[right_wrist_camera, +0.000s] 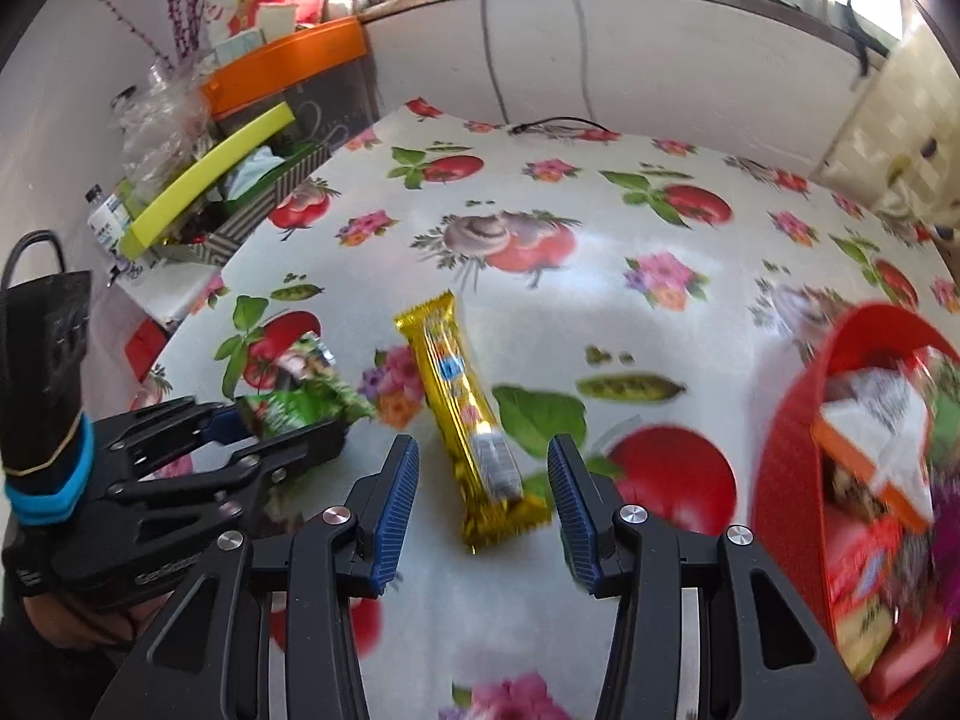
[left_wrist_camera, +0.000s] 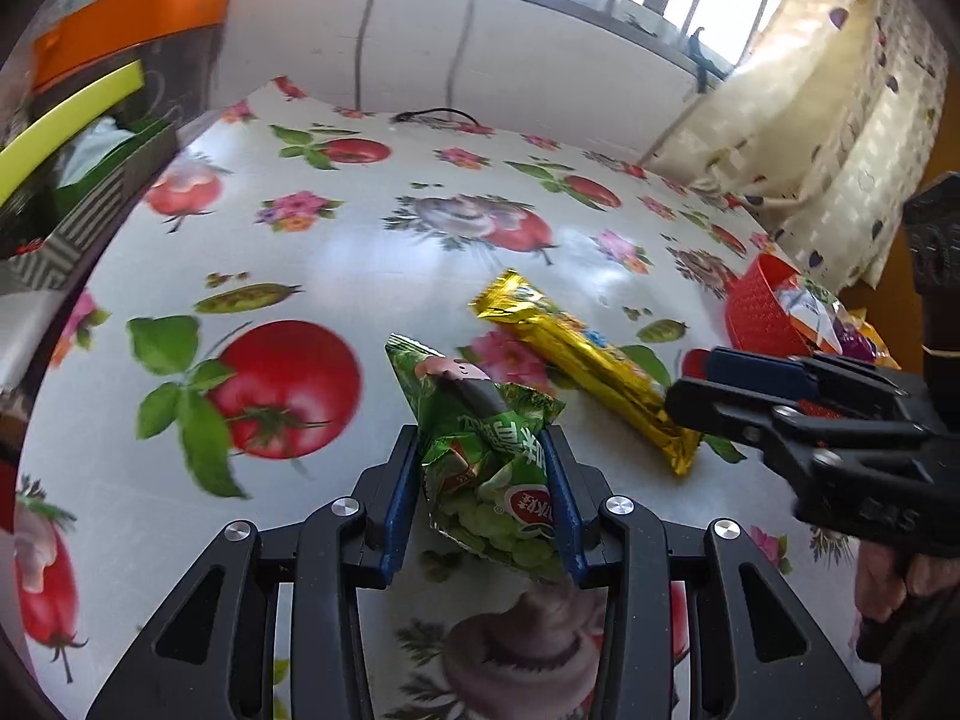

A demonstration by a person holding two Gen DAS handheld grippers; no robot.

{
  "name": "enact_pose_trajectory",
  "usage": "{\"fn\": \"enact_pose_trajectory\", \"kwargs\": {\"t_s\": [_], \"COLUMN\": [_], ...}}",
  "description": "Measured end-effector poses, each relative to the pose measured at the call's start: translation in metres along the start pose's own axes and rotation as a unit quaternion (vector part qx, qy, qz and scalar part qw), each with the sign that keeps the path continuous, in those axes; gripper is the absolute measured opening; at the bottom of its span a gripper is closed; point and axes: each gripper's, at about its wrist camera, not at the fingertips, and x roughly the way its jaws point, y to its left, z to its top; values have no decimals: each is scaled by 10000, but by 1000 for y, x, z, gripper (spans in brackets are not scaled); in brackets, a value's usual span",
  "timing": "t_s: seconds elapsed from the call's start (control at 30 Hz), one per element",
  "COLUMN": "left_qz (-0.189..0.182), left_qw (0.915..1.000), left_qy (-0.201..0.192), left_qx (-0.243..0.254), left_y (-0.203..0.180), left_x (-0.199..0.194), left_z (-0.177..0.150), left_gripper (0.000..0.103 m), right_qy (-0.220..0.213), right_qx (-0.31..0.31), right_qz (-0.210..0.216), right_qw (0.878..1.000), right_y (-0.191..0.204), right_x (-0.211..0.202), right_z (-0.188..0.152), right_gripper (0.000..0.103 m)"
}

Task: Organize snacks
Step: 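Hold the green chip bag with the left tool while the right tool grasps the gold wafer bar, then carry the green chip bag and gold wafer bar over the red basket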

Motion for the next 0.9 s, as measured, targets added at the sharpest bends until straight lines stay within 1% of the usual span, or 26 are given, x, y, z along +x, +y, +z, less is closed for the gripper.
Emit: {"fn": "enact_pose_trajectory", "kwargs": {"t_s": [0.1,0.17,0.23,0.27,0.3,0.33,0.37,0.67,0.9], "left_qz": [10,38,54,75,85,91,116,255,305], "left_qw": [10000,10000,9999,9999,9999,9999,9999,9996,9994], "left_qy": [-28,-45,-62,-64,-63,-60,-59,-75,-147], "left_qx": [-53,-62,-75,-70,-68,-73,-71,3,116], "left_y": [5,7,8,8,8,8,8,-4,-21], "left_x": [-4,-7,-8,-9,-9,-9,-9,-15,-29], "left_z": [-1,-1,-1,-1,0,0,0,-3,-2], "left_gripper": [41,41,41,41,41,41,41,41,41], "right_qy": [136,307,419,434,375,386,384,295,39], "right_qx": [-258,-317,-358,-361,-394,-409,-417,-427,-447], "right_qz": [-6,42,26,32,11,32,74,152,230], "right_qw": [9996,9990,9985,9984,9985,9984,9984,9985,9987], "right_y": [4,4,3,3,4,5,6,13,19], "right_x": [17,31,43,45,45,46,46,34,1], "right_z": [9,11,12,12,12,12,12,0,-10], "right_gripper": [43,43,40,38,31,27,20,20,20]}}
